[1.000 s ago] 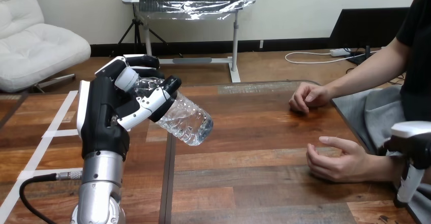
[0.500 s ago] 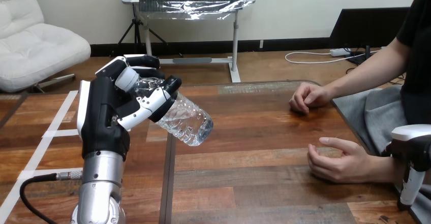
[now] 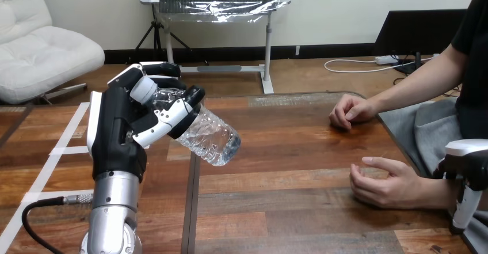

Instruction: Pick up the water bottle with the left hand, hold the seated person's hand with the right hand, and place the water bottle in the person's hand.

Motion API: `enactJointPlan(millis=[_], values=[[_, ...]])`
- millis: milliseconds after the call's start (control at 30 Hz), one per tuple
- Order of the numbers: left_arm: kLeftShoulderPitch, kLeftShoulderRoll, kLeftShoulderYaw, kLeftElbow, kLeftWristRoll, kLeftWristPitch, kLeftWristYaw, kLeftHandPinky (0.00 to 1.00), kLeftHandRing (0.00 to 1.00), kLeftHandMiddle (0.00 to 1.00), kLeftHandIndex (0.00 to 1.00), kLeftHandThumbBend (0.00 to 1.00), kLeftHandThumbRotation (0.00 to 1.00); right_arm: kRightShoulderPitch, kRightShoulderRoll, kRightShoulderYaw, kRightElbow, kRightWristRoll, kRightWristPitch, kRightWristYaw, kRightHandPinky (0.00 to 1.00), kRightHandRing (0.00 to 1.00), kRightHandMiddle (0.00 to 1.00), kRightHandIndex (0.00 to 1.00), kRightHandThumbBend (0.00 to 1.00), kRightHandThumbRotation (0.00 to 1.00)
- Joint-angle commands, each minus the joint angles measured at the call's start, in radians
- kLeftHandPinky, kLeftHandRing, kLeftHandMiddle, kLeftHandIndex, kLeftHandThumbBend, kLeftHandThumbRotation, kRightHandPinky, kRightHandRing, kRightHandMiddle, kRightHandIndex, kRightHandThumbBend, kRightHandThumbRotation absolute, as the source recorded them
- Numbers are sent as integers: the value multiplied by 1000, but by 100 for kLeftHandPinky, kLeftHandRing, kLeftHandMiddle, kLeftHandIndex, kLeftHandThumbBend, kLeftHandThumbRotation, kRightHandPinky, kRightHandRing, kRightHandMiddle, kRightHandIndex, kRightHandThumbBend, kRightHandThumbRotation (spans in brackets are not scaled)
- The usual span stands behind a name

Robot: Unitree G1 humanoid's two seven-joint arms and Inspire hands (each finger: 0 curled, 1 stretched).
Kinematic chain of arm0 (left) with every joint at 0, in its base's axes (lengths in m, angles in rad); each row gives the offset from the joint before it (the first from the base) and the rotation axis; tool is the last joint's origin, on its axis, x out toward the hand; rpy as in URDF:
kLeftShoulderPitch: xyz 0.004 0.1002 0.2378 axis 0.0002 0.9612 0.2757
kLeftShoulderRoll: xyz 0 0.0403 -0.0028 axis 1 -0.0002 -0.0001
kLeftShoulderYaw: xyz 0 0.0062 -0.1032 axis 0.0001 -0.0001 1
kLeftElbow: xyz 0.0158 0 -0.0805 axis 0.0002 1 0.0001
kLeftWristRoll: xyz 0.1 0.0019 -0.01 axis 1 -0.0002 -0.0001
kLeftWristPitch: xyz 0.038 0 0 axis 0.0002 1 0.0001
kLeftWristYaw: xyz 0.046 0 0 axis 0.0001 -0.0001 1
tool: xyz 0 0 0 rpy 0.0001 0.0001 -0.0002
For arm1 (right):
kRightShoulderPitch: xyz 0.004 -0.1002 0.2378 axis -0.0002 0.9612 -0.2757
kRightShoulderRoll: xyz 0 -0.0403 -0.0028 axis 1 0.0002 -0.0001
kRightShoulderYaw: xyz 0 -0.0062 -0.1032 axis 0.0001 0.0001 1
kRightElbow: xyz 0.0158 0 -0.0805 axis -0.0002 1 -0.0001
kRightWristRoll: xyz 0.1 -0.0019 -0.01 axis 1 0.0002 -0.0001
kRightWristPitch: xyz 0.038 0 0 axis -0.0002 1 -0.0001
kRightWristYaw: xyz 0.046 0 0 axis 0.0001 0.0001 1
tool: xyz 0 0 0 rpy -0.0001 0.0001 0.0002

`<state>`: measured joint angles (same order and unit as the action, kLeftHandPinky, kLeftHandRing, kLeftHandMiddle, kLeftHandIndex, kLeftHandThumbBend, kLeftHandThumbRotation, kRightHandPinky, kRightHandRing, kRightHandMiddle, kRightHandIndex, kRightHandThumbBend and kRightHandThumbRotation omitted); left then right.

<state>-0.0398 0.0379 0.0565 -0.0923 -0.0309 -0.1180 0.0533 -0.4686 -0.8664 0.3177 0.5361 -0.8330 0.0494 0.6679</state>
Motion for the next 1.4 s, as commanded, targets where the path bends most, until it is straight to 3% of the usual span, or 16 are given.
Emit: enactJointPlan(millis=[0,400,733,1367], values=[[-65,4,9,-16,3,-21,-1,37,42,46,51,59,0,-84,18,16,48,15,-12,-9,66,83,89,87,70,1],[-69,7,13,-9,6,-14,2,37,42,46,51,59,0,-105,34,36,104,30,-59,-41,61,74,81,83,65,0],[-69,8,17,-8,-3,-13,-3,37,42,46,51,60,0,-114,60,39,156,43,-64,-91,42,54,65,75,64,0],[-70,11,23,-9,-1,-3,0,37,42,46,51,61,0,-143,92,80,266,36,-102,-162,37,47,60,71,64,0]])
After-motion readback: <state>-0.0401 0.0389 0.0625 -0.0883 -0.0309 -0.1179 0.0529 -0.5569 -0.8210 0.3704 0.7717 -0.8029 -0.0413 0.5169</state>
